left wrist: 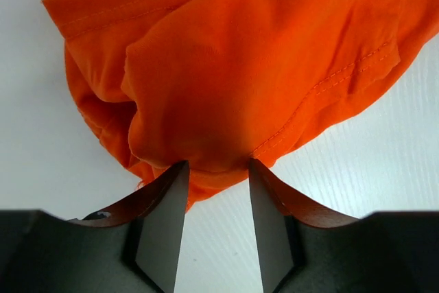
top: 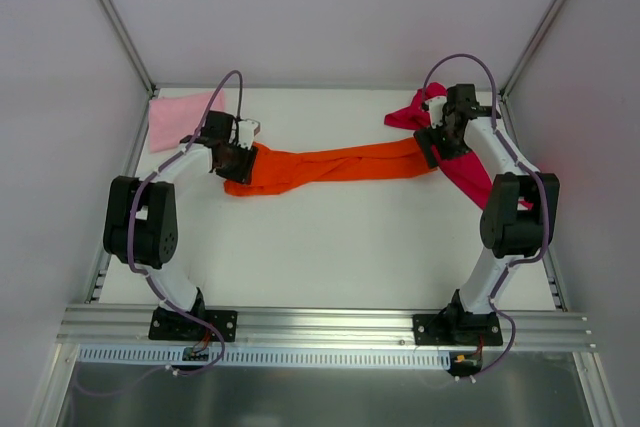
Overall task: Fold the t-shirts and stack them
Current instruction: Rotate the tshirt 90 degrees
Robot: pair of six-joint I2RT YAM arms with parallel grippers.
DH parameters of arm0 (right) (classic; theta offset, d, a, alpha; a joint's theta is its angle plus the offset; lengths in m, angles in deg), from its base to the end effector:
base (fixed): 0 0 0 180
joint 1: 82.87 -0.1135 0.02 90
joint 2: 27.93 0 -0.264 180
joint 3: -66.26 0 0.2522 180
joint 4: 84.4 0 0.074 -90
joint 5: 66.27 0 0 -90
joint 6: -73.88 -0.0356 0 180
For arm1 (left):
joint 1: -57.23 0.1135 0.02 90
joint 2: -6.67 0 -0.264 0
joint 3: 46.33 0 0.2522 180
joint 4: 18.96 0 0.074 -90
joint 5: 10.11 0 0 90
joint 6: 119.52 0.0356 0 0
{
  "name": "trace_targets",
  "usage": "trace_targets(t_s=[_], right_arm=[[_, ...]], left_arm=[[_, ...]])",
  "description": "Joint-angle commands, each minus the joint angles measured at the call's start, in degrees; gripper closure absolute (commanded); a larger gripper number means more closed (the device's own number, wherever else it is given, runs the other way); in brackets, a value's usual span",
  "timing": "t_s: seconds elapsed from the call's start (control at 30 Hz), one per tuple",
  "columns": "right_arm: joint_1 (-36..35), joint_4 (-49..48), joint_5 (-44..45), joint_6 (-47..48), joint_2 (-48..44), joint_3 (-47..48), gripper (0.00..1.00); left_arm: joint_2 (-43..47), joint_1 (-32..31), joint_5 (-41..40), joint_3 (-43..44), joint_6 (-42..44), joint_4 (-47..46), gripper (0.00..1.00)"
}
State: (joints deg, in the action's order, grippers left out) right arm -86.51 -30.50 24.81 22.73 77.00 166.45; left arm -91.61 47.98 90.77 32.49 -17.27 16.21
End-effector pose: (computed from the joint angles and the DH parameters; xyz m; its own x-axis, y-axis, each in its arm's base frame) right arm 0.3956 0.0245 0.2542 -0.6300 -0.6685 -0.3952 -0.5764 0.7436 -0.3390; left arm 0.3531 -0.0643 0.2019 -0.7301 0.3300 -0.5983 0.4304 0.9022 -0.0276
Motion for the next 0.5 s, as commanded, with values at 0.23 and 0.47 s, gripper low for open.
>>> trace_targets(t_s=[0.23,0.47], right_arm=[[-0.5,-0.7,-0.5,1.1,-3.1,-0.9,0.13],[-0.5,-0.6,-0.5,1.0,-3.5,-1.1,0.13]], left_arm=[[-1.6,0.7,-1.9,2.3,-0.2,-2.1,0.64],[-0.9,0.6,-2.0,1.3,0.0,-2.4,0.64]])
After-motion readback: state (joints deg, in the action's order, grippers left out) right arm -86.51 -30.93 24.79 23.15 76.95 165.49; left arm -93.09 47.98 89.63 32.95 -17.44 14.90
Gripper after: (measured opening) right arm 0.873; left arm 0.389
